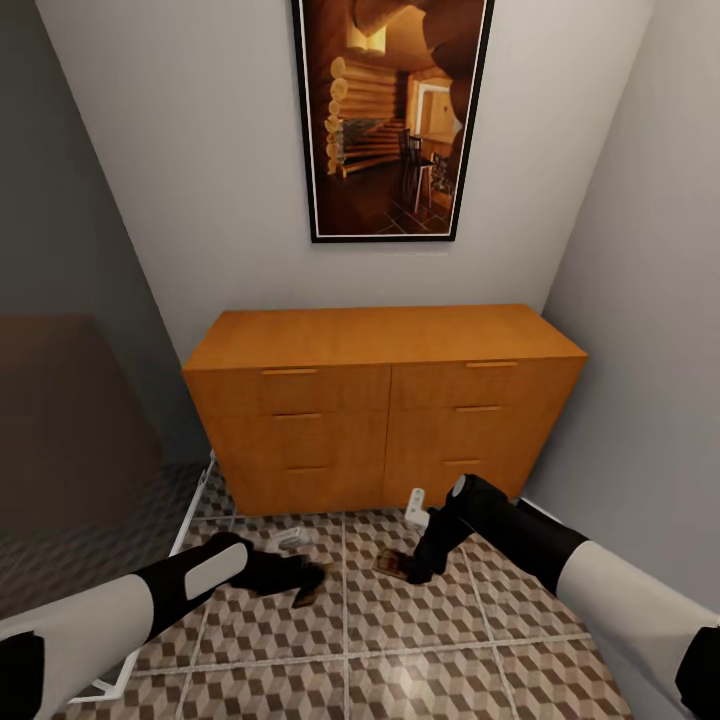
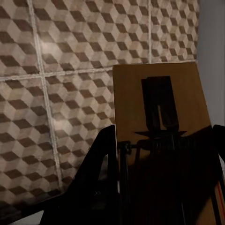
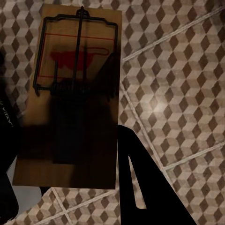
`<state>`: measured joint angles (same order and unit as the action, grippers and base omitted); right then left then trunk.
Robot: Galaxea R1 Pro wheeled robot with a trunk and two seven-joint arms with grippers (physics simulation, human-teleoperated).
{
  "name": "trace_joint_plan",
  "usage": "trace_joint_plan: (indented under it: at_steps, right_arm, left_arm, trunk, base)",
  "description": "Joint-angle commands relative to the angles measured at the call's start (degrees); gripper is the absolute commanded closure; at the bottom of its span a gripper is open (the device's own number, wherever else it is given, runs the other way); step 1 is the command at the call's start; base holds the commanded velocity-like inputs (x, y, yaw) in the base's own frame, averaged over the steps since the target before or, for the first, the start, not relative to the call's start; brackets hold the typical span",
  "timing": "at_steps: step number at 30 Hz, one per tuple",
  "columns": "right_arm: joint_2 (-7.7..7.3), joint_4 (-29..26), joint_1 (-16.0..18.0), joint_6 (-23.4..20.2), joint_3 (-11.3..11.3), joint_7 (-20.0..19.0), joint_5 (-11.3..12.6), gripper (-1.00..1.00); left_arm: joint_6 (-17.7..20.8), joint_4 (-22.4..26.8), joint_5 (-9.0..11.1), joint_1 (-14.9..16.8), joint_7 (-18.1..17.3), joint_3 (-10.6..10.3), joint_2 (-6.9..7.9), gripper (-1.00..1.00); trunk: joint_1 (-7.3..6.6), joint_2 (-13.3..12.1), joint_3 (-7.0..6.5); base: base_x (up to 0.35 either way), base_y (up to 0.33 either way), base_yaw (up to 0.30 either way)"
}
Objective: Take the four mousetraps from the cabinet in the bathroom and place them on the bathroom floor. Make sure all four end up on the same floor surface, and ensure that at least two of them are either under or directly next to the same bathroom sink.
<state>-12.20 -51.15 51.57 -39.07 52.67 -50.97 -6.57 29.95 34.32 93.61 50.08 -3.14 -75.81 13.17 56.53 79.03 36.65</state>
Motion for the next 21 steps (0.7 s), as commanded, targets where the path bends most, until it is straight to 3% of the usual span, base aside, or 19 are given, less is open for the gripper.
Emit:
trace_joint_plan:
  at_steps: [1, 6, 14, 21]
  right_arm:
    - [0.04, -0.1, 0.0, -0.2, 0.1, -0.4, -0.4, 1.0]
    - [0.14, -0.1, 0.0, -0.2, 0.1, -0.4, -0.4, 1.0]
    - [0.16, -0.1, 0.0, -0.2, 0.1, -0.4, -0.4, 1.0]
    - [0.1, 0.0, -0.5, -0.2, 0.1, -0.3, -0.4, 1.0]
  left_arm:
    - [-0.1, -0.5, 0.1, 0.1, -0.3, -0.3, 0.0, 1.0]
    - [-0.1, -1.4, 0.2, 0.0, -0.4, -0.3, -0.08, 1.0]
    - [-0.1, -1.5, 0.2, 0.0, -0.4, -0.3, -0.16, 1.0]
    - [-0.1, -1.6, 0.2, 0.0, -0.4, -0.3, -0.22, 1.0]
  trunk:
    - [0.0, 0.0, 0.06]
    - [0.0, 0.0, 0.06]
    - [0.0, 0.0, 0.06]
    - [0.0, 0.0, 0.06]
  base:
    - [0.0, 0.0, 0.0]
    - [-0.041, 0.0, 0.0]
    - [-0.218, 0.0, 0.0]
    - [-0.04, 0.0, 0.0]
